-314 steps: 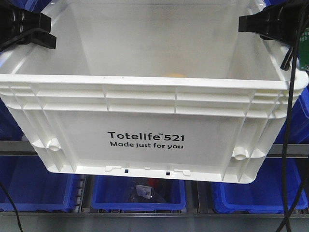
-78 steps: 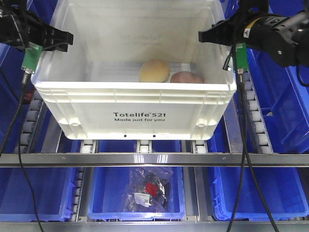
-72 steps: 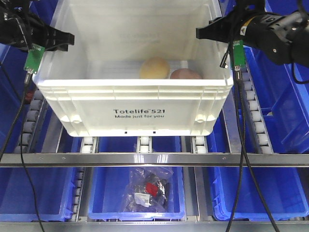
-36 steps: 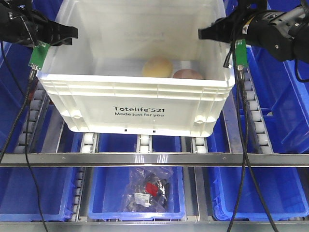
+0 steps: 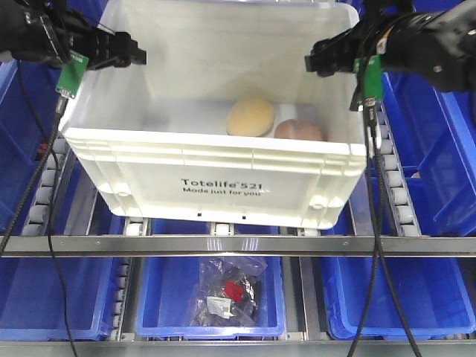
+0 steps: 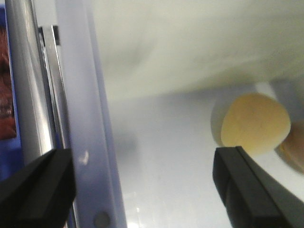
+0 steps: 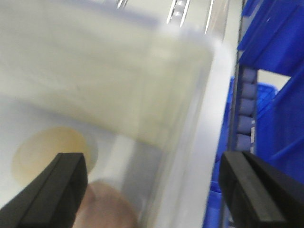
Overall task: Place moving items into box and shelve
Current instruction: 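Lower the tote onto the roller track with both grippers, then open the left gripper and withdraw it from the tote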
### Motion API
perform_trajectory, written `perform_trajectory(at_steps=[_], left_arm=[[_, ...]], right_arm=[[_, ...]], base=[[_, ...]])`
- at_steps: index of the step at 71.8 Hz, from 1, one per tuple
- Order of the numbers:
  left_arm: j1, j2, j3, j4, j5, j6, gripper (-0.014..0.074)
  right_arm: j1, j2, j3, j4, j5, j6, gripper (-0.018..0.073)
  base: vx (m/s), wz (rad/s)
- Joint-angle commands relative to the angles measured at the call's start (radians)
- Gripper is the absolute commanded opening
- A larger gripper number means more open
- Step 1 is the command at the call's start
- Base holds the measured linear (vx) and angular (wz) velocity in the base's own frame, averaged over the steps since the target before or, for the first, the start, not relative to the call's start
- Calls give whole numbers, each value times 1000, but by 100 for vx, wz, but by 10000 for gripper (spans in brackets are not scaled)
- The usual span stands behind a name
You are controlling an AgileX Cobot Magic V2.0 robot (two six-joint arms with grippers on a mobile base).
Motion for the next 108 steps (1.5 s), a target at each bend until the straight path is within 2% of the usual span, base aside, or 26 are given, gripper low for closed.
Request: perform_trajectory(at_steps=[1, 9, 20, 30, 51, 70, 78, 85, 91, 102, 108], left_arm=[[-8, -98, -36, 4, -50, 0, 671], [-8, -133, -36, 58, 18, -5, 645], [-8, -180, -36, 56, 147, -5, 603], [-8, -195, -36, 56, 212, -4, 562], [-8, -195, -36, 56, 239, -4, 503], [-8, -199, -15, 57, 240, -1, 491], [-23, -243, 79, 56, 198, -3, 491], [-45, -315, 187, 61, 95, -1, 491], [-73, -414, 269, 95, 1, -1, 478], [-90, -614, 404, 129, -115, -1, 407], [-90, -739, 504, 129, -188, -1, 336]], right_arm=[[2, -78, -35, -24, -32, -7, 578], [2, -123, -35, -20, -11, -7, 570], [2, -156, -35, -21, 23, -8, 566], [2, -156, -35, -20, 24, -8, 566], [2, -156, -35, -20, 24, -8, 566], [2, -156, -35, -20, 26, -8, 566], [2, -156, -35, -20, 26, -8, 566], [2, -156, -35, -20, 26, -8, 566], [2, -156, -35, -20, 26, -8, 566], [2, -156, -35, -20, 26, -8, 566], [2, -156, -35, -20, 26, -8, 566]], base=[[0, 0], [0, 0], [0, 0], [0, 0], [0, 0], [0, 0], [0, 0], [0, 0], [0, 0], [0, 0], [0, 0]])
